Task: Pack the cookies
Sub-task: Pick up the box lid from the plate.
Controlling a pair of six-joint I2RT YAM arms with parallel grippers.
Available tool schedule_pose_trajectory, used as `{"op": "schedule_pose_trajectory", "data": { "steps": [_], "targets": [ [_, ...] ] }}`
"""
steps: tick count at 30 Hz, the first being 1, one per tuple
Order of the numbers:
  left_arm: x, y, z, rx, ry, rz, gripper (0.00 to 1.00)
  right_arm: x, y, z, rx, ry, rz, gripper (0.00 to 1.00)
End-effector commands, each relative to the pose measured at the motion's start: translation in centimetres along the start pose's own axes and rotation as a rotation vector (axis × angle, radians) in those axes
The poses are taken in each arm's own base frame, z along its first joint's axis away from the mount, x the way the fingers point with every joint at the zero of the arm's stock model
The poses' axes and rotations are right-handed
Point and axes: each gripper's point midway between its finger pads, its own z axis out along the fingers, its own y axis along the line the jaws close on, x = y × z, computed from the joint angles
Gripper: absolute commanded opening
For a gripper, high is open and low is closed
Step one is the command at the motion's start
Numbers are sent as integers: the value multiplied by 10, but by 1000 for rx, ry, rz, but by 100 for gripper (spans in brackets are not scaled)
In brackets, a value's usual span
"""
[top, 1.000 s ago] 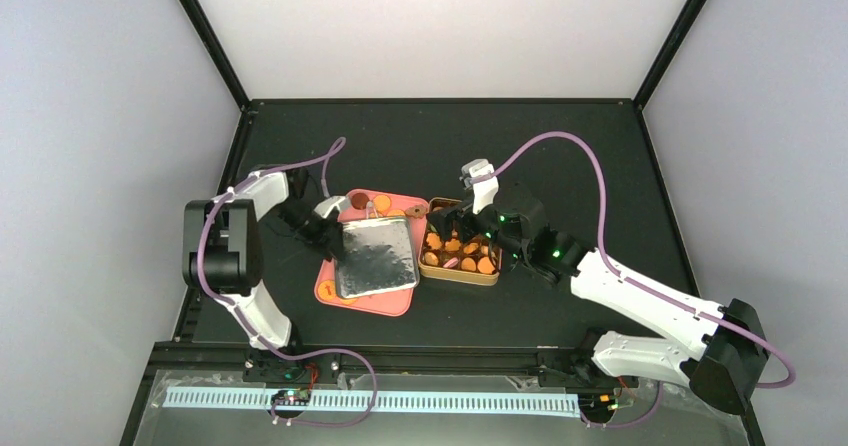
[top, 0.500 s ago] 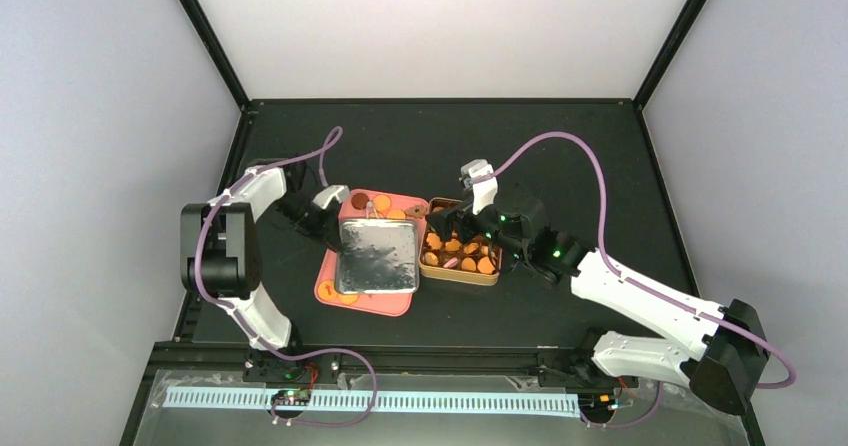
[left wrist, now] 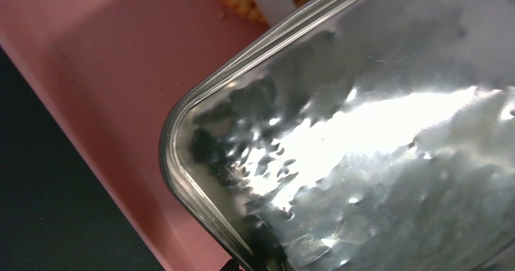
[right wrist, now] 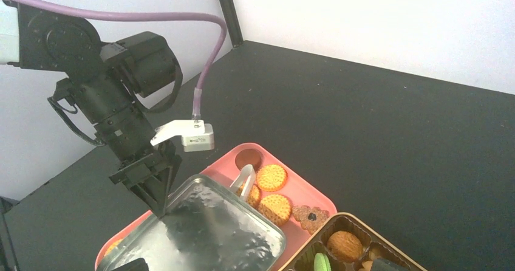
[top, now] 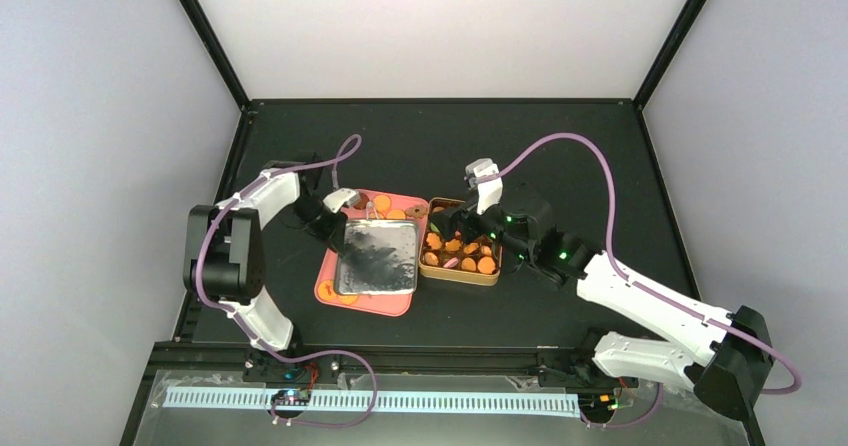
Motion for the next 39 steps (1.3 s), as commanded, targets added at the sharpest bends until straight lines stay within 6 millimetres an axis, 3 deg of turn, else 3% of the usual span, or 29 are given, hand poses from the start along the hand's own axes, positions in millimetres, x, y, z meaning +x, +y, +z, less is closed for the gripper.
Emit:
{"op": "schedule_pose_trajectory", "data": {
  "steps": [1, 6, 11, 14, 21, 28, 34, 39],
  "targets": [
    [3, 16, 7, -82, 29, -33, 17, -4, -2, -6, 1, -14, 15, 97],
    [2, 14, 3, -86, 13, -18, 14, -6, -2, -6, -1, -20, 18, 96],
    [-2, 10, 1, -73, 4, -9, 2, -5, -1, -6, -7, -14, 26, 95],
    [-11, 5, -8, -85, -22, 24, 2, -3, -3, -6, -2, -10, 27, 94],
    [-42, -22, -62, -209, -124, 241, 2, 2, -8, -7, -4, 7, 32, 94],
    [-41, -43, -86, -418, -118, 520, 2, 2, -6, -8, -99, 44, 39, 94],
    [-51, -63, -124, -636, -187, 738, 2, 10, 23, -14, -283, 109, -29, 97],
    [-62, -102, -174, -792, -373, 950, 2, 26, 41, -4, -406, 194, -12, 98]
  ]
}}
